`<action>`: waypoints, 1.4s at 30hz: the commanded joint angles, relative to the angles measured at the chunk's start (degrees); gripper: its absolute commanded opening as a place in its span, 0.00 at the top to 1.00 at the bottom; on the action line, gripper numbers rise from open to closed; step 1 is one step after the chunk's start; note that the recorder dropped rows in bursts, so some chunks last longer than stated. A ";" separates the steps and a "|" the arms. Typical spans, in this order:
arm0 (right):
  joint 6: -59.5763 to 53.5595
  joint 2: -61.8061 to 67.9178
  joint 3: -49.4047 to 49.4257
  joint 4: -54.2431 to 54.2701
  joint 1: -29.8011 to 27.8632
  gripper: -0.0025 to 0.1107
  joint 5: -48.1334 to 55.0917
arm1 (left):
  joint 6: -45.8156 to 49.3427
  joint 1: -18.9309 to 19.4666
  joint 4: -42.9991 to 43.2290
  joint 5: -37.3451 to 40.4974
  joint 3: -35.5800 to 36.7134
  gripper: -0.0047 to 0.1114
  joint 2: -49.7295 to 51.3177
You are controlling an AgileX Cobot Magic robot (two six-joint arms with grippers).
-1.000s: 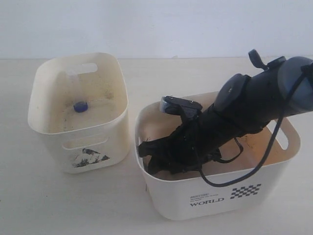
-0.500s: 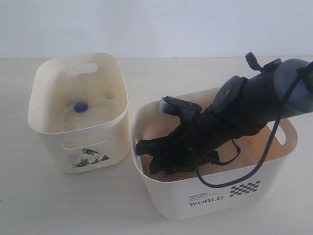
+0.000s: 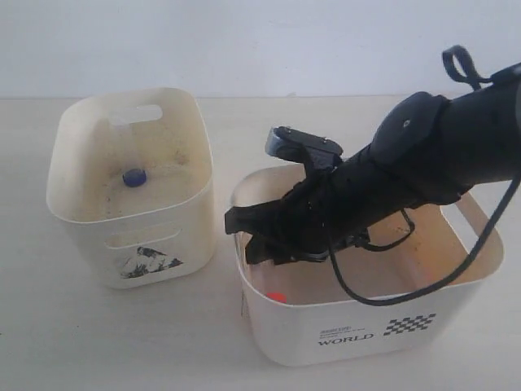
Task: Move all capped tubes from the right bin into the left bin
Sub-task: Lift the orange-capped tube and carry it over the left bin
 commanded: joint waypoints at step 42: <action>0.44 -16.90 -7.75 4.50 7.06 0.98 -22.71 | -0.54 0.02 -0.36 -0.36 -0.21 0.92 0.03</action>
